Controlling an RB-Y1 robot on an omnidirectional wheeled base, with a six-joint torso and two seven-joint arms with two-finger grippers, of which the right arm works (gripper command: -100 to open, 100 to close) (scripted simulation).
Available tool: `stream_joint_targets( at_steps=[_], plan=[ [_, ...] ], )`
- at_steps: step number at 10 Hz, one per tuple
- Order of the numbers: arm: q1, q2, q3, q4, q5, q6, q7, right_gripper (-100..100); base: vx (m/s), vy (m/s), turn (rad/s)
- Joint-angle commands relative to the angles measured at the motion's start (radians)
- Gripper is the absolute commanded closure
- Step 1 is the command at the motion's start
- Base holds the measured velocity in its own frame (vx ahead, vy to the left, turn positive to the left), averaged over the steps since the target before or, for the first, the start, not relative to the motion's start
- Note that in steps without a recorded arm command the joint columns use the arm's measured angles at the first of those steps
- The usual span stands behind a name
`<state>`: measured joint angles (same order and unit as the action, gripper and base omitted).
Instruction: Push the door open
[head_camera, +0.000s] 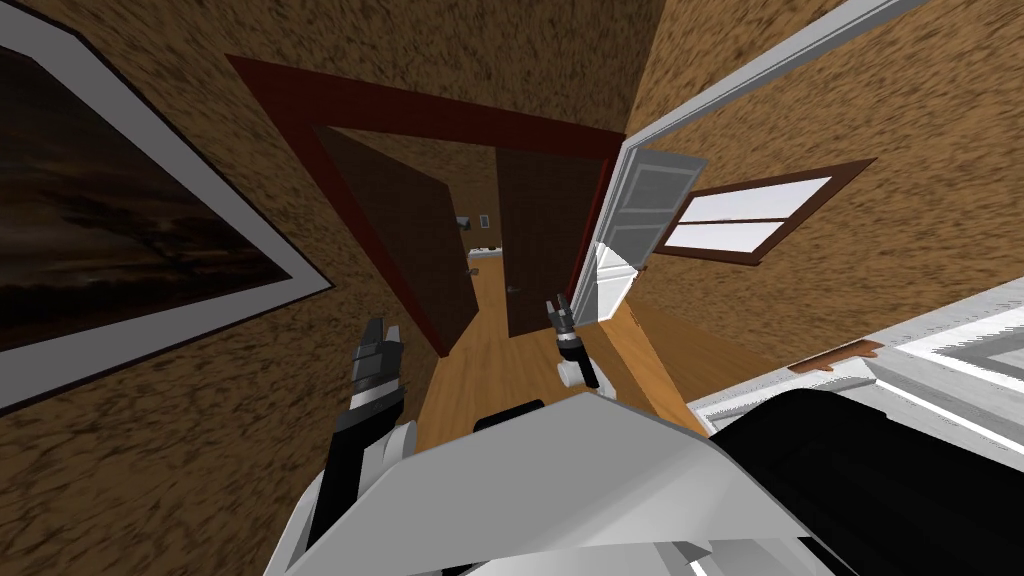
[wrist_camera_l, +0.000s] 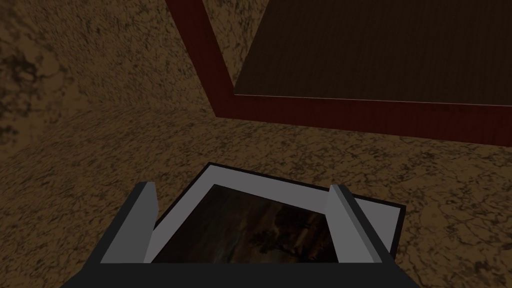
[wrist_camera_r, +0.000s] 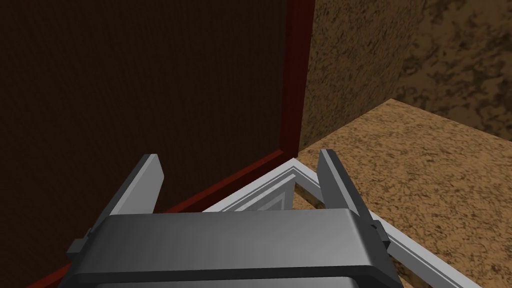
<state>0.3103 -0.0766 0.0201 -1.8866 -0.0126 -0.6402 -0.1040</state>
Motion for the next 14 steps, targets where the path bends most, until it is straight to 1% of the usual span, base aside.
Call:
stream_joint_targets(
  at_steps=[1, 3, 4, 6, 7, 9, 10, 11, 13, 14],
  plan=[
    [-0.015, 0.000, -0.001, 0.047, 0.002, -0.006, 0.004, -100, 0.055, -0.005, 0.001],
    [-0.045, -0.001, -0.007, 0.120, 0.004, -0.016, 0.009, -100, 0.092, -0.007, 0.004],
    [-0.045, -0.001, -0.007, 0.121, 0.004, -0.016, 0.009, -100, 0.069, -0.008, 0.002],
    [-0.076, -0.002, -0.013, 0.186, 0.006, -0.027, 0.014, -100, 0.068, 0.001, 0.003],
    [-0.076, -0.002, -0.013, 0.199, 0.006, -0.027, 0.014, -100, 0.062, -0.004, 0.002],
    [-0.108, -0.003, -0.019, 0.266, 0.007, -0.038, 0.019, -100, 0.066, -0.011, 0.003],
    [-0.108, -0.003, -0.019, 0.277, 0.007, -0.038, 0.019, -100, 0.055, -0.011, 0.003],
    [-0.124, -0.003, -0.022, 0.317, 0.008, -0.044, 0.021, -100, 0.063, 0.001, 0.003],
    [-0.156, -0.002, -0.029, 0.381, 0.010, -0.055, 0.026, -100, 0.091, -0.001, 0.004],
    [-0.156, -0.002, -0.029, 0.397, 0.010, -0.055, 0.026, -100, 0.073, -0.003, 0.002]
  ],
)
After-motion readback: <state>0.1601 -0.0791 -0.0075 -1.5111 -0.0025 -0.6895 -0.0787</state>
